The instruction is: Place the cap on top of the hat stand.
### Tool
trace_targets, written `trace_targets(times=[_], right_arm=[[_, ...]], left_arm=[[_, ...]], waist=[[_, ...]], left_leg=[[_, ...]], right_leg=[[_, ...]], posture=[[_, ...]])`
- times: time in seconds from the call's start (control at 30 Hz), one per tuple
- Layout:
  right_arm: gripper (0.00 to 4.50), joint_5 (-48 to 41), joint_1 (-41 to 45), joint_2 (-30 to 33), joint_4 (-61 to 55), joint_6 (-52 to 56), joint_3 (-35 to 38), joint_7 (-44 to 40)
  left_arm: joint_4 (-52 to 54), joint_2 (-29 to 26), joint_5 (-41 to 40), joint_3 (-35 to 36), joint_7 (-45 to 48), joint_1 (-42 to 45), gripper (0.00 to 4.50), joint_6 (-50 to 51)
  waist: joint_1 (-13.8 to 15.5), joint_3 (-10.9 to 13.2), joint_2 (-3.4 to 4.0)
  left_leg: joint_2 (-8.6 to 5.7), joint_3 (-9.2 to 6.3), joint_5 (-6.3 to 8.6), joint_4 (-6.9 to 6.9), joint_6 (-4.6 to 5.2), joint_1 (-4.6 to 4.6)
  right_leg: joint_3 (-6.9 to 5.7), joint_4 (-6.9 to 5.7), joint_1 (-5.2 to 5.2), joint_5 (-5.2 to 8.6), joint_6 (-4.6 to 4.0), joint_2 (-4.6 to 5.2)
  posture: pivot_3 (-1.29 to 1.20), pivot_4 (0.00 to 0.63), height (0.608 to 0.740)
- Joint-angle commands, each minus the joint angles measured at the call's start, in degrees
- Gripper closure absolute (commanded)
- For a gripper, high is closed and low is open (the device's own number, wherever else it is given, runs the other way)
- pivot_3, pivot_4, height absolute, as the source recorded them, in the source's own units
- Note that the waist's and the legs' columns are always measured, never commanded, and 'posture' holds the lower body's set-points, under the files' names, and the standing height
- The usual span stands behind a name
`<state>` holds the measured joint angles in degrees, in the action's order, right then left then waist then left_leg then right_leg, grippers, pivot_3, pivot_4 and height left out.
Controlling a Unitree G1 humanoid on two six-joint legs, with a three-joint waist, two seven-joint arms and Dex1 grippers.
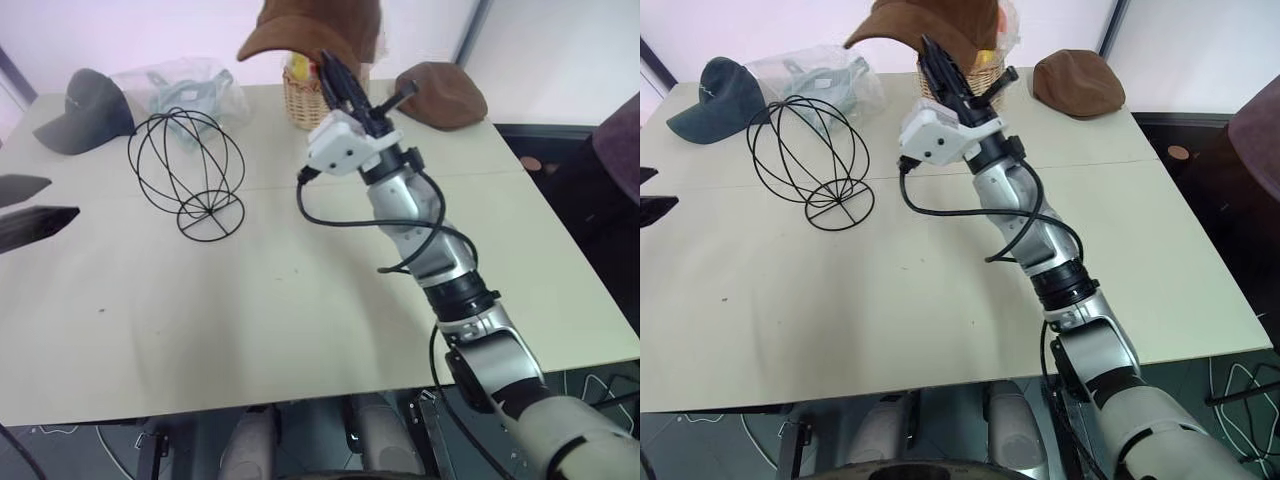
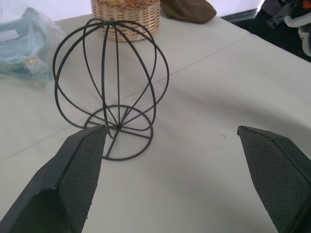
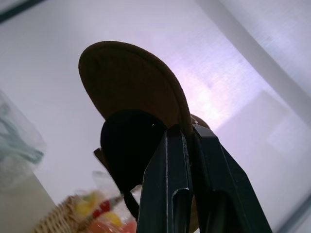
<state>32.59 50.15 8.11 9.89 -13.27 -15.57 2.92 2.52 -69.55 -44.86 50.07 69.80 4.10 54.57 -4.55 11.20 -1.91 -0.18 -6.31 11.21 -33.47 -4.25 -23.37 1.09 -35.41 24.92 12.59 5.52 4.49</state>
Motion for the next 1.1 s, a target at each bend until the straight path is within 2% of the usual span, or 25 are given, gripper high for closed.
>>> trace_targets(times=[0.03,0.3,0.43,0.73,0.9,1.1], right_arm=[[4.47,-2.13,3.0,-3.51,-1.38,-3.53,-2.9,-1.3],[4.47,-2.81,5.21,-11.93,2.85,-7.76,-8.0,-1.24],[4.47,-1.46,4.5,-14.44,8.48,-10.46,-10.14,1.18],[4.47,4.25,5.39,-13.43,22.71,-14.0,-12.3,9.74],[4.47,5.8,3.96,-13.39,21.32,-13.86,-13.3,10.89],[4.47,5.9,-1.69,-13.01,16.06,-14.72,-16.49,6.68]], left_arm=[[-1.02,-0.72,1.3,4.37,0.76,-0.89,0.0,-1.43],[-0.74,0.23,2.97,8.98,1.21,-4.82,0.0,-1.1],[1.1,1.22,2.66,10.59,0.42,-6.24,0.0,-0.31],[3.44,2.82,2.23,12.11,-1.0,-7.98,0.0,0.23],[3.18,2.83,2.11,11.58,-1.61,-7.79,0.0,-0.28],[2.23,2.42,2.28,10.35,-1.58,-7.26,0.0,-1.18]], waist=[[-0.03,0.01,0.01],[-0.04,0.05,0.09],[0.08,0.07,0.12],[0.33,0.07,0.12],[0.15,0.05,0.08],[0.12,0.05,0.09]], left_leg=[[0.0,0.0,0.0,0.0,0.0,0.0],[0.0,-0.02,-0.03,-0.01,-0.05,0.03],[0.0,-0.03,-0.06,-0.01,-0.11,0.04],[0.0,-0.05,-0.13,-0.01,-0.24,0.07],[0.0,-0.06,-0.14,0.0,-0.24,0.07],[0.0,-0.05,-0.14,0.01,-0.24,0.07]], right_leg=[[0.0,-0.03,0.01,0.0,0.0,0.0],[-0.01,-0.08,0.0,-0.01,-0.04,0.0],[0.0,-0.08,0.0,-0.02,-0.05,0.0],[-0.01,-0.11,-0.01,-0.08,-0.14,0.0],[-0.01,-0.11,0.0,-0.08,-0.14,-0.01],[-0.01,-0.11,-0.02,-0.08,-0.13,-0.02]], posture=[[0.0,0.15,0.74],[0.0,0.15,0.74],[0.0,0.15,0.74],[0.0,0.15,0.74],[0.0,0.15,0.74],[0.0,0.15,0.74]])
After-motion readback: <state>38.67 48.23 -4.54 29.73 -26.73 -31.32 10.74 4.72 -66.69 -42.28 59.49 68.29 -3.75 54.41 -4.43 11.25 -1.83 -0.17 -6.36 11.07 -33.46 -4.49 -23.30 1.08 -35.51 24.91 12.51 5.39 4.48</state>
